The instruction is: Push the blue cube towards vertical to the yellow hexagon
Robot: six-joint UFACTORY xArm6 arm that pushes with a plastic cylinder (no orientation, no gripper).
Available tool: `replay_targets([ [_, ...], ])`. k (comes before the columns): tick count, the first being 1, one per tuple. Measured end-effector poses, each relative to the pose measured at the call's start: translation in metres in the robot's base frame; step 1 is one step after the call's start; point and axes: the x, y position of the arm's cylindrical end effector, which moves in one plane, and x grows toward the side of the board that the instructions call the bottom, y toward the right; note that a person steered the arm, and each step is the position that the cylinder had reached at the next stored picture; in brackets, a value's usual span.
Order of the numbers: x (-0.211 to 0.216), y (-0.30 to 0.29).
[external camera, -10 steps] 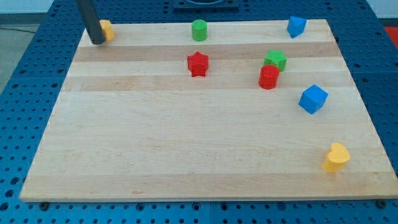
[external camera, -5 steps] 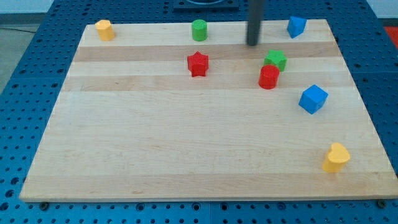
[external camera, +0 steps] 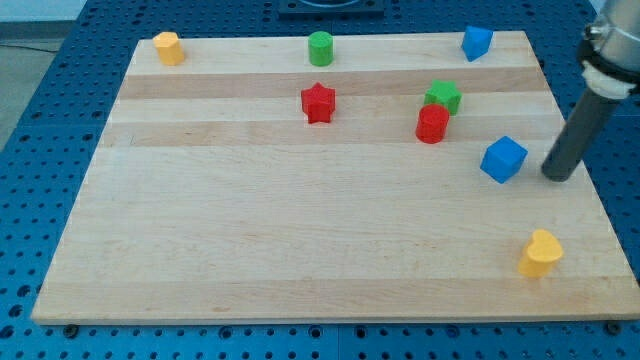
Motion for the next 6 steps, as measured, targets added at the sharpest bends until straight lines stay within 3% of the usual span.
replay_targets([
  [2, -0.007, -0.025],
  [4, -0.027, 0.001],
  [6, -0.021, -0.065],
])
